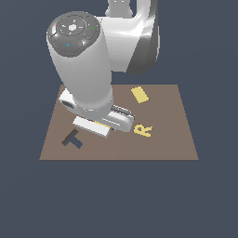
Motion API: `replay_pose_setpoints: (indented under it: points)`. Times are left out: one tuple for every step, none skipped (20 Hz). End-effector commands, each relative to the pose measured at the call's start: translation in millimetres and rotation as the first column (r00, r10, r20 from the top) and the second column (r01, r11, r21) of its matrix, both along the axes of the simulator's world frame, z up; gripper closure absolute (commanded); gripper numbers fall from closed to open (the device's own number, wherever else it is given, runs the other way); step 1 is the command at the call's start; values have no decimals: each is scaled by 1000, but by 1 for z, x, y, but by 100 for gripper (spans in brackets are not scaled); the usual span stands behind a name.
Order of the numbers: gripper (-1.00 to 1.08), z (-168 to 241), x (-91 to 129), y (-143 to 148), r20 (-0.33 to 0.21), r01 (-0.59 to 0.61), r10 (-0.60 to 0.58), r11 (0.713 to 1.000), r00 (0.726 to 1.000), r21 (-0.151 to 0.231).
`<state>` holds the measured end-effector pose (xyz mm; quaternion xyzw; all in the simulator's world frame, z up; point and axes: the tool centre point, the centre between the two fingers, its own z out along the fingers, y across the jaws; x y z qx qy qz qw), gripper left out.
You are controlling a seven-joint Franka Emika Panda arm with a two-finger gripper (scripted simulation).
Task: Insert a designated object into the corresponding slot on a board.
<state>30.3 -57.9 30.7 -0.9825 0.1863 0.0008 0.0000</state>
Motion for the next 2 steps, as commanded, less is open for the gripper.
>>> replay_pose_setpoints:
  points:
    - [-92,0,0,0,0,0,0,1000,1000,0]
    - [-92,0,0,0,0,0,0,1000,1000,0]
